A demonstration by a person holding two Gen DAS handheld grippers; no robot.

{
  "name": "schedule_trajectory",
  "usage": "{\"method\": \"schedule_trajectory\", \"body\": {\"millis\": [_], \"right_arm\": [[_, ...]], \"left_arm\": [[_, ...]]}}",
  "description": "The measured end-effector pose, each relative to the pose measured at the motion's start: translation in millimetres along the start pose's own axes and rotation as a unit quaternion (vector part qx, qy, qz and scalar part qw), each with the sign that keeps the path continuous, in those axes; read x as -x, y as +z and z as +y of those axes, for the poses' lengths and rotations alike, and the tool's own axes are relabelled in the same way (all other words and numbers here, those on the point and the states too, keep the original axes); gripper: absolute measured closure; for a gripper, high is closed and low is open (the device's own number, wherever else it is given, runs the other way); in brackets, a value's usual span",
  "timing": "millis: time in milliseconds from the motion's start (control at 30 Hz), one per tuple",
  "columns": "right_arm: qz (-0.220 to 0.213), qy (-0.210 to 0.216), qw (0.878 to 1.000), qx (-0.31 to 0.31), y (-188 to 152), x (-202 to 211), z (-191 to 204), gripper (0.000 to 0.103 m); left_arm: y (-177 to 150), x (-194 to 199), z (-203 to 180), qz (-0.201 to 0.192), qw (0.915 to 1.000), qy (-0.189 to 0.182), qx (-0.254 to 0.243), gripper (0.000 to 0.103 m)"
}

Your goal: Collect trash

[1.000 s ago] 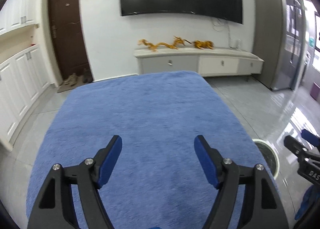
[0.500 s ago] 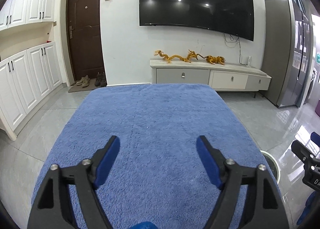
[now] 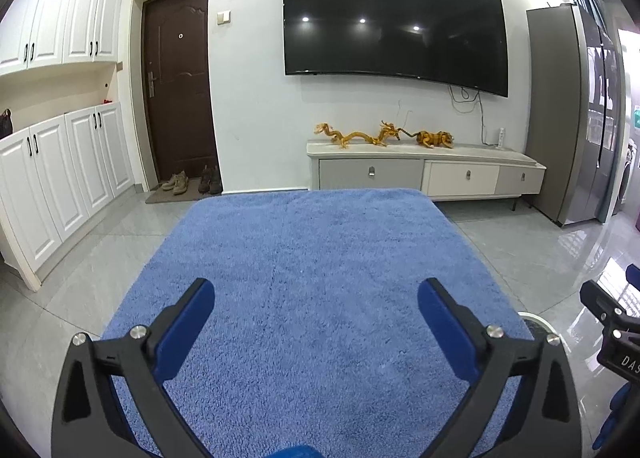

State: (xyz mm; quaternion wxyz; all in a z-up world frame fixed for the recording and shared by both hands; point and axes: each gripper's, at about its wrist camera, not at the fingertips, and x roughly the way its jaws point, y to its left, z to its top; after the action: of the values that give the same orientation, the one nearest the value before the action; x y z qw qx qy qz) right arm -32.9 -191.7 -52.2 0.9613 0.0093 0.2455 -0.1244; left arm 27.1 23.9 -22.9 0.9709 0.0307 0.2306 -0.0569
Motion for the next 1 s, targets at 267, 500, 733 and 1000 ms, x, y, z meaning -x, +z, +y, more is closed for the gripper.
{"method": "schedule_trajectory", "body": {"millis": [267, 500, 733, 1000], "right_arm": [[0.009, -0.002, 1.000, -0.012, -7, -7, -2, 0.000], [0.023, -0.003, 1.000, -0.012, -11, -16, -2, 0.000], [0.033, -0.012, 0.999, -0.019, -15, -26, -9, 0.000], [0.046, -0.020, 0.998, -0.027, -19, -41, -17, 0.000]], "left_arm": [[-1, -6, -9, 0.010, 0.9999, -0.007, -0.011, 0.001], [-4, -13, -19, 0.016, 0.9994, -0.015, -0.026, 0.001], [-5, -22, -28, 0.019, 0.9991, -0.019, -0.032, 0.001], [-4, -39, -40, 0.029, 0.9983, -0.028, -0.042, 0.001]]}}
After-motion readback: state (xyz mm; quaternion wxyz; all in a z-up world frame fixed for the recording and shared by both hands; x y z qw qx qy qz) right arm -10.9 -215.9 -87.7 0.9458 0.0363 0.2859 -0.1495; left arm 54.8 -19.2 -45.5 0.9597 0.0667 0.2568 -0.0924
